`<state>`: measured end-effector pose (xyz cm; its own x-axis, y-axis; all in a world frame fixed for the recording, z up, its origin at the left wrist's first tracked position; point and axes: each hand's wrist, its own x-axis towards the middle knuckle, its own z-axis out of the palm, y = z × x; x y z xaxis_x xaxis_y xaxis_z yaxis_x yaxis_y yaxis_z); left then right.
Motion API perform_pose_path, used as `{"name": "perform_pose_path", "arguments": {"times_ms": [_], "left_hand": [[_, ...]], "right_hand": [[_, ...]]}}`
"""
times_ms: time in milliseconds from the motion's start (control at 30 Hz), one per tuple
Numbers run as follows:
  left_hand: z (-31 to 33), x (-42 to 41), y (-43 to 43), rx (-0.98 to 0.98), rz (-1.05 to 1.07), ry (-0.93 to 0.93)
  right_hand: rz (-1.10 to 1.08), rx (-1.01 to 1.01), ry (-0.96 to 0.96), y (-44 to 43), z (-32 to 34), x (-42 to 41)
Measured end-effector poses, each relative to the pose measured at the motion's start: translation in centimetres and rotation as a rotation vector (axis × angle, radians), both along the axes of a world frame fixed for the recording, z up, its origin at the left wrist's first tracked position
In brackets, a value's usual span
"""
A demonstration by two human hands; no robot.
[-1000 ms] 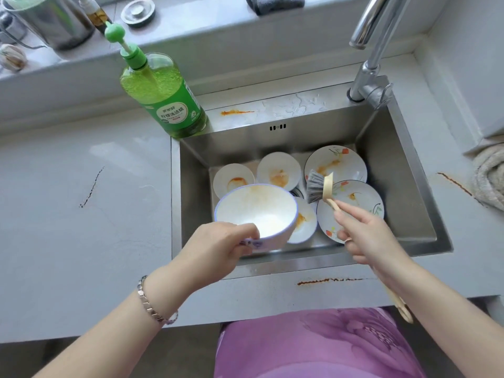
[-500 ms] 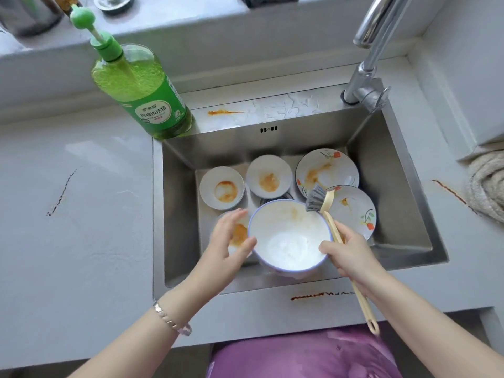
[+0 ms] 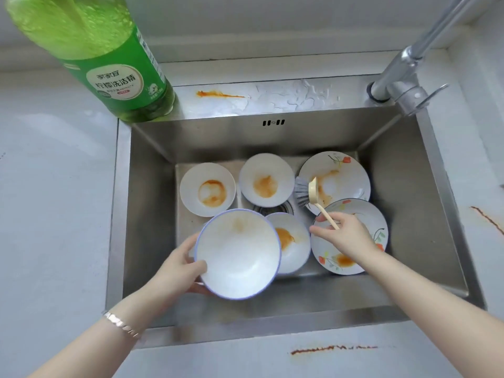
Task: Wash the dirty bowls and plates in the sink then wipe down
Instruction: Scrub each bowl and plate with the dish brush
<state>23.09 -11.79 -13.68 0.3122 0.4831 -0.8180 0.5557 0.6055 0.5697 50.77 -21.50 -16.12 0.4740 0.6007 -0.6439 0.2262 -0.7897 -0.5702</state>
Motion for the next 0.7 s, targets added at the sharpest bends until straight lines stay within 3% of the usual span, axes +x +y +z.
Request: {"name": "perform_pose_path", "arguments": {"times_ms": [200, 333, 467, 700], "left_hand": [[-1.5, -3.1, 1.7, 0.075, -0.025, 0.066], [-1.8, -3.9, 2.2, 0.064, -0.037, 0.09], [-1.6, -4.1, 2.4, 0.078, -0.03, 0.128], [-0.6, -3.7, 2.7, 0.096, -0.053, 0.14]], "right_hand": [[0.208, -0.102, -0.15, 2.6, -8.3, 0.4], [0.196, -0.158, -0.196, 2.7, -11.0, -0.9], [0.167, -0.195, -0.257, 2.8, -11.2, -1.7], [0.115, -0.167, -0.148, 1.1, -7.9, -0.5]]}}
